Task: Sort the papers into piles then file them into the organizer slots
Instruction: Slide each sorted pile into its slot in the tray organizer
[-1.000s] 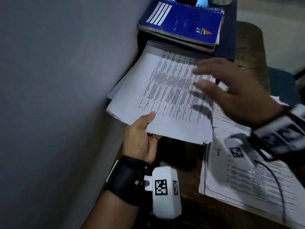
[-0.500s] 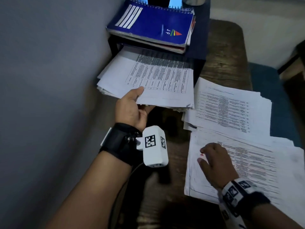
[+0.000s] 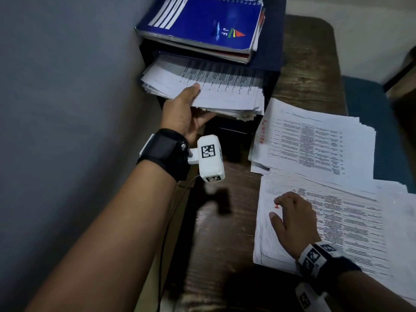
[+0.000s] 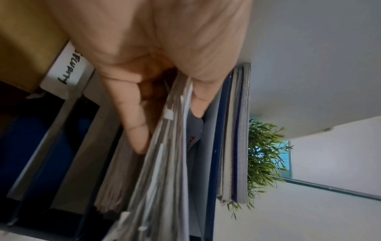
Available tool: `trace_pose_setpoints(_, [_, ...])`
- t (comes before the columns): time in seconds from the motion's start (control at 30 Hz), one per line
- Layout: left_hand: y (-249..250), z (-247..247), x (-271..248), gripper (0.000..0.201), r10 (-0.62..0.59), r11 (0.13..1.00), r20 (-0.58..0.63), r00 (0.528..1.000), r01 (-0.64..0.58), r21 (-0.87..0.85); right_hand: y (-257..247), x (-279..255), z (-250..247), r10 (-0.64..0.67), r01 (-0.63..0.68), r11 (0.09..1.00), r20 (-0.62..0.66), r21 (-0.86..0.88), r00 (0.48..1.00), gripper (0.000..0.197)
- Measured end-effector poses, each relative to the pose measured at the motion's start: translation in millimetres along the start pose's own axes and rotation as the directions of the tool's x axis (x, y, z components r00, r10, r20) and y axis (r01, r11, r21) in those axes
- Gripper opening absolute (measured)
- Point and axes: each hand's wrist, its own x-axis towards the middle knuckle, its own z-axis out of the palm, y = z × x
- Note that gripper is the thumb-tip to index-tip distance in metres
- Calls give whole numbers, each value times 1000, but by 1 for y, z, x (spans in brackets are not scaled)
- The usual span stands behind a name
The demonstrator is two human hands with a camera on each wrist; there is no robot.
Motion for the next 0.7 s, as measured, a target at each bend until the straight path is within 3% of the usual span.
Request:
trace_pose_setpoints(0.1, [-7, -7, -17, 11, -103, 991, 110, 989, 92, 100, 0, -1, 1, 5, -5, 1000, -19, 10, 1000, 39])
trace_pose_setpoints(0.17, [-14, -10, -23, 14, -108, 979, 140, 984, 81, 185, -1, 0, 1, 7, -7, 1000, -20, 3, 1000, 39])
trace_pose_setpoints(0.27, [-15, -2, -13, 21, -24, 983, 110, 994, 4, 184, 0, 0, 3, 8, -8, 1000, -12, -7, 1000, 37])
trace_pose_setpoints(0.4, [-7, 17, 3, 15, -16, 990, 82, 996, 4, 142, 2, -1, 4, 15, -16, 1000, -26, -21, 1000, 34])
trace_pose_setpoints(0.57, [-11, 21, 12, 44, 6, 884, -12, 1000, 0, 468, 3, -1, 6, 0, -1, 1000, -31, -25, 1000, 35])
trace_pose_setpoints(0.7, [-12, 23, 17, 58, -14, 830, -45, 999, 37, 557, 2, -1, 5, -7, 7, 1000, -43, -19, 999, 34])
